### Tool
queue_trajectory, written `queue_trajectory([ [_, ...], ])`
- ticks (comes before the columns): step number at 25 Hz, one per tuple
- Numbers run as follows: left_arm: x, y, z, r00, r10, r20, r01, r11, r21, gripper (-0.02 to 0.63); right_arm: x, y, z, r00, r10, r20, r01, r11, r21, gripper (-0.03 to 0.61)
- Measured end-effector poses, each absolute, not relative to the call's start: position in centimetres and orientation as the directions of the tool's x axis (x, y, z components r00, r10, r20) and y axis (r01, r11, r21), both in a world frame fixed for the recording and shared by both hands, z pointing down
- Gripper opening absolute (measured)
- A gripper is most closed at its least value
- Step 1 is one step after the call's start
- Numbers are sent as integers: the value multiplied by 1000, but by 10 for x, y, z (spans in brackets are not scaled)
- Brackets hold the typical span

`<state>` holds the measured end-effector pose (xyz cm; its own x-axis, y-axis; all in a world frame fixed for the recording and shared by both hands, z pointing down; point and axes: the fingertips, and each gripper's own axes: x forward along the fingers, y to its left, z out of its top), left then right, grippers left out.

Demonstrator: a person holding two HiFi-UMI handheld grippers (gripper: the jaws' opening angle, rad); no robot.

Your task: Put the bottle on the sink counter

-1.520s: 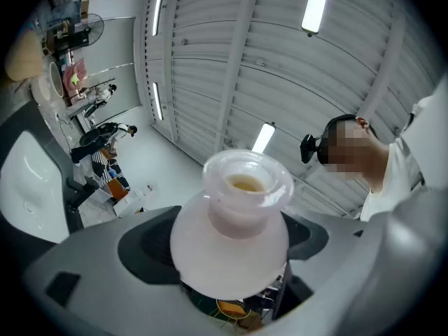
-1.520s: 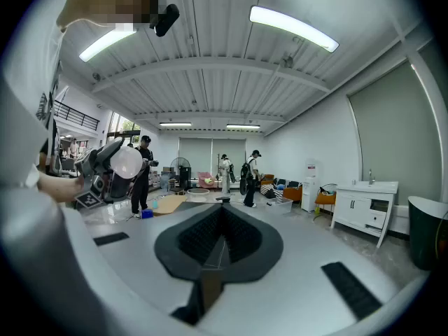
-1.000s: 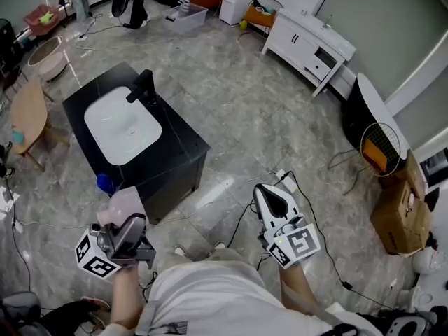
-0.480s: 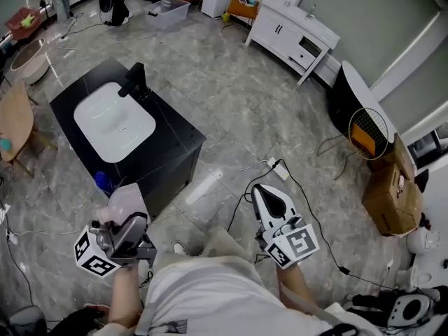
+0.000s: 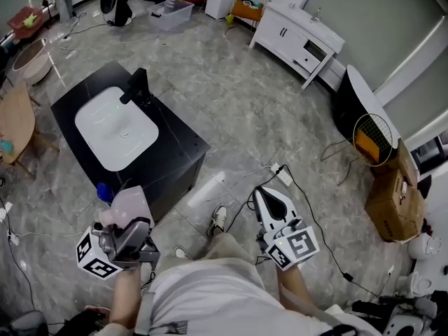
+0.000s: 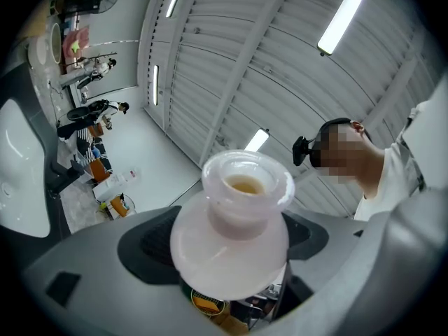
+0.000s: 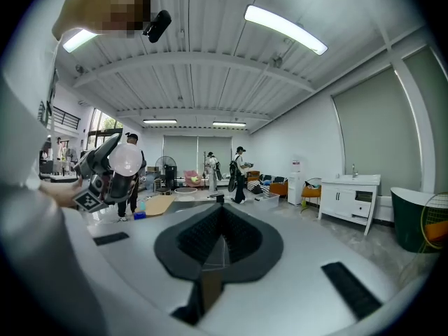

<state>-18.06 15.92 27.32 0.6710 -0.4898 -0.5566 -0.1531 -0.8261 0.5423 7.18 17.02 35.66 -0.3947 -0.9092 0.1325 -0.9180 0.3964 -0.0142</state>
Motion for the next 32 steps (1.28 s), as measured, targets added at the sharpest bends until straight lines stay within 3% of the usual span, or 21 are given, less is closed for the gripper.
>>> queue_trajectory([
  [20,-87,20,260,494,-656,-571,-352,-751,558,411,165,-55,374,-662,-740,121,-750,653,-107,11],
  [32,-80,-9,265,478,-696,-536,-397,-716,574,411,148,-94,380,-723,-679,122,-690,709,-145,11],
])
